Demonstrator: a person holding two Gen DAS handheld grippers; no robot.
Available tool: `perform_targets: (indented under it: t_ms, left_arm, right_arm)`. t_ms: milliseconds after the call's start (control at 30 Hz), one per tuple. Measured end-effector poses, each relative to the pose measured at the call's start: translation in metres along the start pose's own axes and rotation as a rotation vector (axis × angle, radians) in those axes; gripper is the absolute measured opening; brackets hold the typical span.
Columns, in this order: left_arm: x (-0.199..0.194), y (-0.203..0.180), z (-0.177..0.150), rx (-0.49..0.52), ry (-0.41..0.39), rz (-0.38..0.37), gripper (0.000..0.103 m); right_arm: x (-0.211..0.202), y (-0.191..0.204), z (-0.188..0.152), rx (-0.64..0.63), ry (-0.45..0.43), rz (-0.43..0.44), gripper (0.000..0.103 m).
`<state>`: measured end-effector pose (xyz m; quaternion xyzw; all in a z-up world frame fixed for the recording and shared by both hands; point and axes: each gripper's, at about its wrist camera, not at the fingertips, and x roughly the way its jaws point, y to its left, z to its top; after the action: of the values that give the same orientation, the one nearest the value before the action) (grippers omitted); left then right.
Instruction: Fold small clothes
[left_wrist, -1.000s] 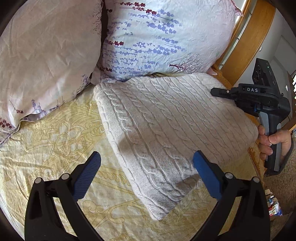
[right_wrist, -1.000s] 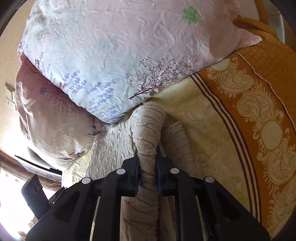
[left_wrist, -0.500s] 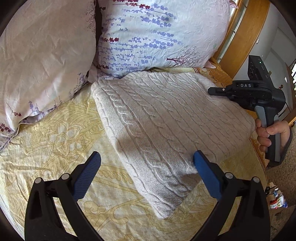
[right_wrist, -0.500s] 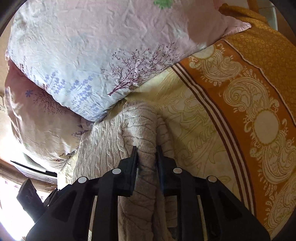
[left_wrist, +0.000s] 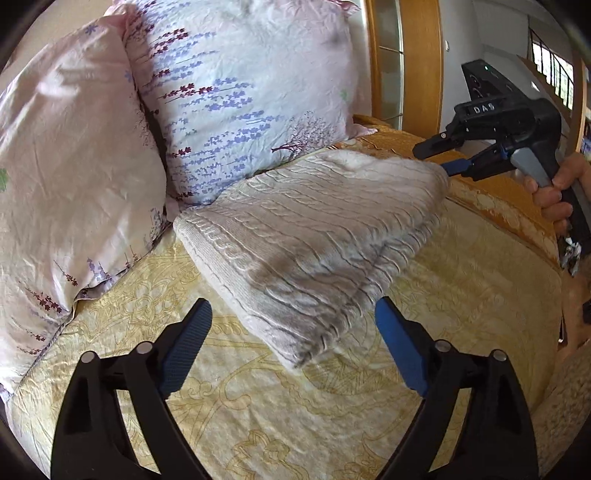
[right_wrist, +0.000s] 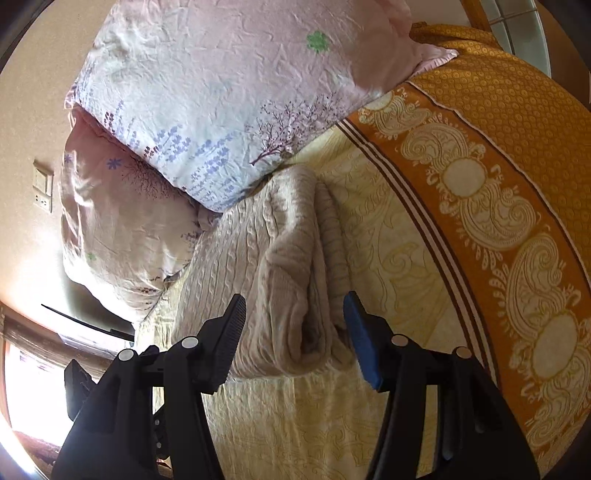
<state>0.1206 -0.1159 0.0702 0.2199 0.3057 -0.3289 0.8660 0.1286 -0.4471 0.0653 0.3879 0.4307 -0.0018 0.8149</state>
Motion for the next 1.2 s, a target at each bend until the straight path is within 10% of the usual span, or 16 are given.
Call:
perform_targets:
  t_ms: [167,500,667,1000,1200]
  left_arm:
    - [0.015,-0.017,-0.009,0.089,0.042,0.06,0.056]
    - [0.021,-0.013,-0.026,0.106,0.066,0.109,0.029]
    - [0.023,-0.012,-0.025,0.105,0.064,0.108,0.017]
    - [-0.015,0.015,-0.004,-0.066,-0.067,0.044,0.009]
    - [0.002,0.016,-0.018,-0.116,0.015,-0.016,0.009]
  right_arm:
    - [0.0,-0.002,-0.012,0.008,0.005,0.002,0.057]
    - [0.011,0.01,-0.017,-0.048,0.02,-0.037,0.056]
    - [0.013,0.014,-0.017,-0.096,0.016,-0.079,0.022]
    - [-0.033,0.039,0.002,-0.119,-0.173,-0.014,0.012]
    - [-0.014,0.013,-0.009,-0.059,-0.098,-0.134,0.011]
